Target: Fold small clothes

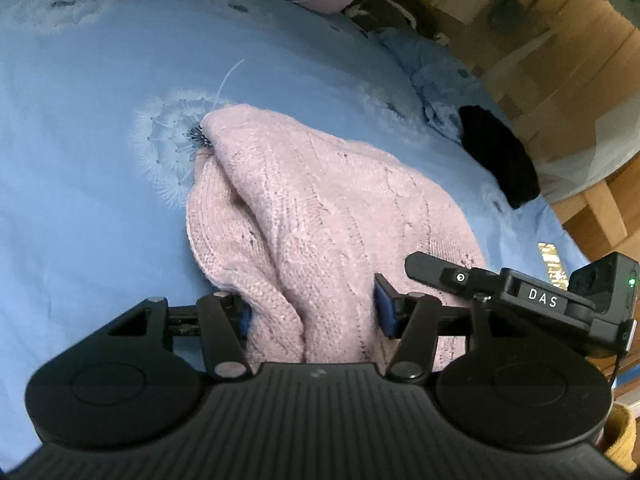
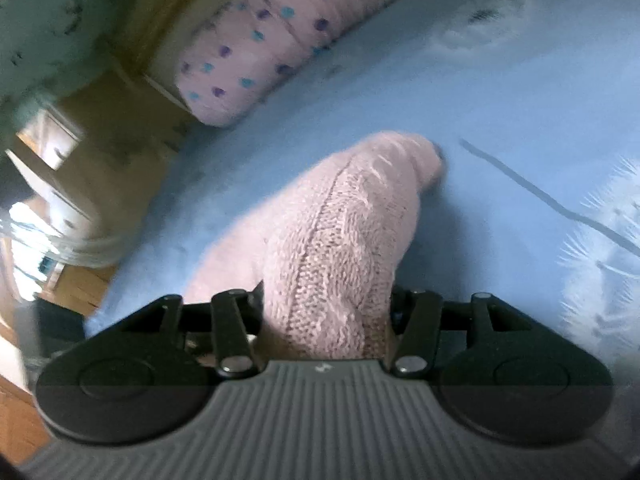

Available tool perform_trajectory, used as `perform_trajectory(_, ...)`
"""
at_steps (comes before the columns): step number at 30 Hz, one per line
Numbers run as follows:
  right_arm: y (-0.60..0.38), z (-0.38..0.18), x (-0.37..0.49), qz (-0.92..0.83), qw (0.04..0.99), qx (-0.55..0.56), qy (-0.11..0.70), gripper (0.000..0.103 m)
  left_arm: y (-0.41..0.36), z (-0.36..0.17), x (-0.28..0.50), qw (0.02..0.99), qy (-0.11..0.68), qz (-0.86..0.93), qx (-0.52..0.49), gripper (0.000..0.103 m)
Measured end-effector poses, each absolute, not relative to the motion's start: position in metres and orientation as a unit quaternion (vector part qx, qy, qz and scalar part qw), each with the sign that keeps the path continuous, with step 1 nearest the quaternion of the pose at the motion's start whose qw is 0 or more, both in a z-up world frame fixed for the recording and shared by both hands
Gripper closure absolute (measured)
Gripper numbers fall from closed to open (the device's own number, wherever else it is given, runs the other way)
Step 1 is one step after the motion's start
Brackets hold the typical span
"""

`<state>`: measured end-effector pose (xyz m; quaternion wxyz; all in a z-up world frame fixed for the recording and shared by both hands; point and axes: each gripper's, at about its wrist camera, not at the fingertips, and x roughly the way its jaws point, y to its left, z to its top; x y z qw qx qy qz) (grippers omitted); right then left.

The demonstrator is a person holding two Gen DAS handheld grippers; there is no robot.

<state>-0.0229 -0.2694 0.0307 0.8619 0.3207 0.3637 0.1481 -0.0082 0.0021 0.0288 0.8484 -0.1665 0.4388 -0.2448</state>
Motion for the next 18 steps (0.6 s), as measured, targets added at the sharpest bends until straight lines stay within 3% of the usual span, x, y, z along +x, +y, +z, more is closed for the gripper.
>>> perform_trajectory(4, -0.264, 0.025, -0.027, 0.14, 0.869, 0.308, 0.361, 0.04, 0.002, 0.033, -0.015, 0.858, 0.434, -0.231, -0.148, 0.038)
perform_trajectory(18, -0.254, 0.066, -0.083, 0.101, 0.917, 0.204, 0.327, 0.037, 0.004, 0.075, -0.055, 0.898, 0.406, -0.162, -0.049, 0.026)
